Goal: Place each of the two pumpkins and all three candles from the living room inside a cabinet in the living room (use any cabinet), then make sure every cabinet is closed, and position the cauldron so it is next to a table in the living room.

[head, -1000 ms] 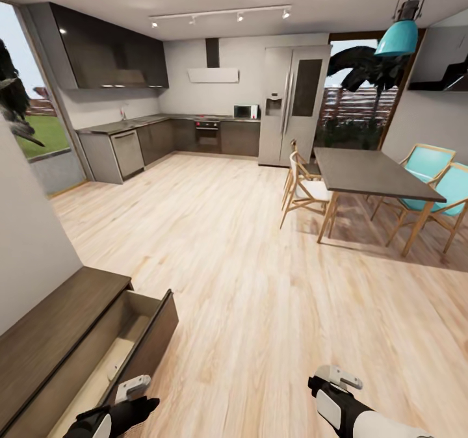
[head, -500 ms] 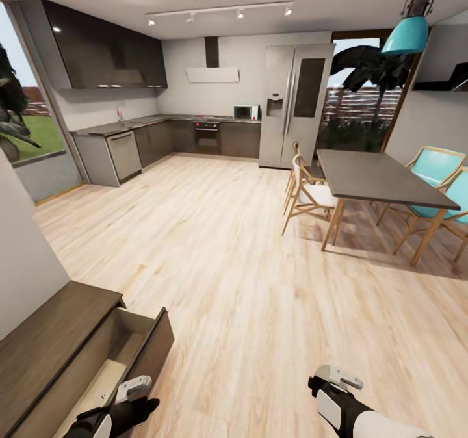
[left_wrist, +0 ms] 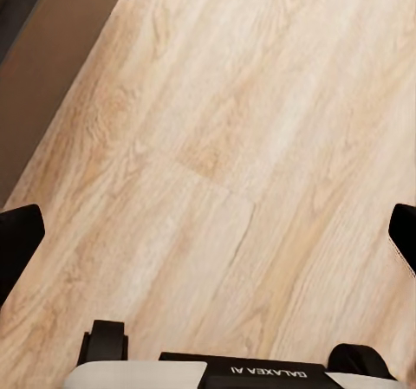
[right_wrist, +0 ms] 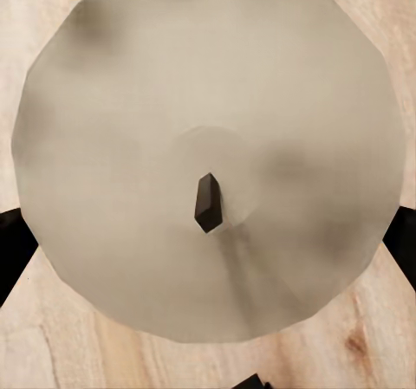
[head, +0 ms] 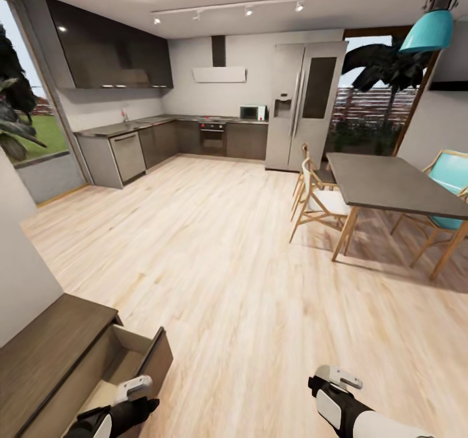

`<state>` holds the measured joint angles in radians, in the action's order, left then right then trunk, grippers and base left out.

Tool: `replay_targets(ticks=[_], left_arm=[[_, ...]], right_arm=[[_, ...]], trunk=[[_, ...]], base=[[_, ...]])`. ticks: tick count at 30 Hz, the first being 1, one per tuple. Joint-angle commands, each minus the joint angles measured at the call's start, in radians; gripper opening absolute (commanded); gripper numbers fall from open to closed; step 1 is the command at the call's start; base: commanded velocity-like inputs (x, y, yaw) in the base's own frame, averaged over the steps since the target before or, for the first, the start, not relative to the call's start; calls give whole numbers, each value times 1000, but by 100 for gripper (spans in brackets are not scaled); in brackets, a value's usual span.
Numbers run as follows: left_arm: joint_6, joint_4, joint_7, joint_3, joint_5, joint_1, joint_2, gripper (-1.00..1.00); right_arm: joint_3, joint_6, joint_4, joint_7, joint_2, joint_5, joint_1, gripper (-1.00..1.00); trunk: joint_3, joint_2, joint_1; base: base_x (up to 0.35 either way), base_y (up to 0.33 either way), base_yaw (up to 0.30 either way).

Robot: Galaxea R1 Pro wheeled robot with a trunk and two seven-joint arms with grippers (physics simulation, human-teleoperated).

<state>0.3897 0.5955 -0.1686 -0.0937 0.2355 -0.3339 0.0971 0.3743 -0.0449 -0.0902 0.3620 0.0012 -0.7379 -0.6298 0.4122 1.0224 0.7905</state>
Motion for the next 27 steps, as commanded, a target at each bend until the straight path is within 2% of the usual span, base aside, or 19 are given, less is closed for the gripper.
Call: replay_targets(ticks=[1,20,27], left_arm=[[6,1,-3,-4,5,0,0,100],[3,1,-3,-3,5,-1,-1,100],[3,1,-3,-3,4,-1,-2,100]], right_arm=[[9,-4,0,3,0,-8,-1,-100],[9,-4,0,3,0,2,-1,-100],[9,-4,0,3,0,3,-1,-100]], trunk=[[1,1,1],[1,1,1],[1,1,1]], base=[[325,-78,249],[322,-141,286],[241,-155,292]])
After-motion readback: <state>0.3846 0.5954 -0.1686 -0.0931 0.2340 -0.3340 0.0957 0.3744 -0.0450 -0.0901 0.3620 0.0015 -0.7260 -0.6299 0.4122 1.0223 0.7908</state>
